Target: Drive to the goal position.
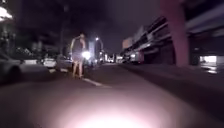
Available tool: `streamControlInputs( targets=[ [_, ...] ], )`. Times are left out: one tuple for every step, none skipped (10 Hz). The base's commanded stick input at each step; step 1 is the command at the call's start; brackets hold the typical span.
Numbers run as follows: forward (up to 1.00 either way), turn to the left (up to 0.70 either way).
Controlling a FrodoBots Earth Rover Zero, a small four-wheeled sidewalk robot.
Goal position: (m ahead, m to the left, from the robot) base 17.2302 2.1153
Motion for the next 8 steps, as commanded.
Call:
streamControlInputs(
  targets=[
    [1.0, 0.0],
    [1.0, 0.0],
    [1.0, 0.0],
    [1.0, 0.0],
    [1.0, 0.0],
    [1.0, 0.0],
    [1.0, 0.0],
    [1.0, 0.0]
  ],
)
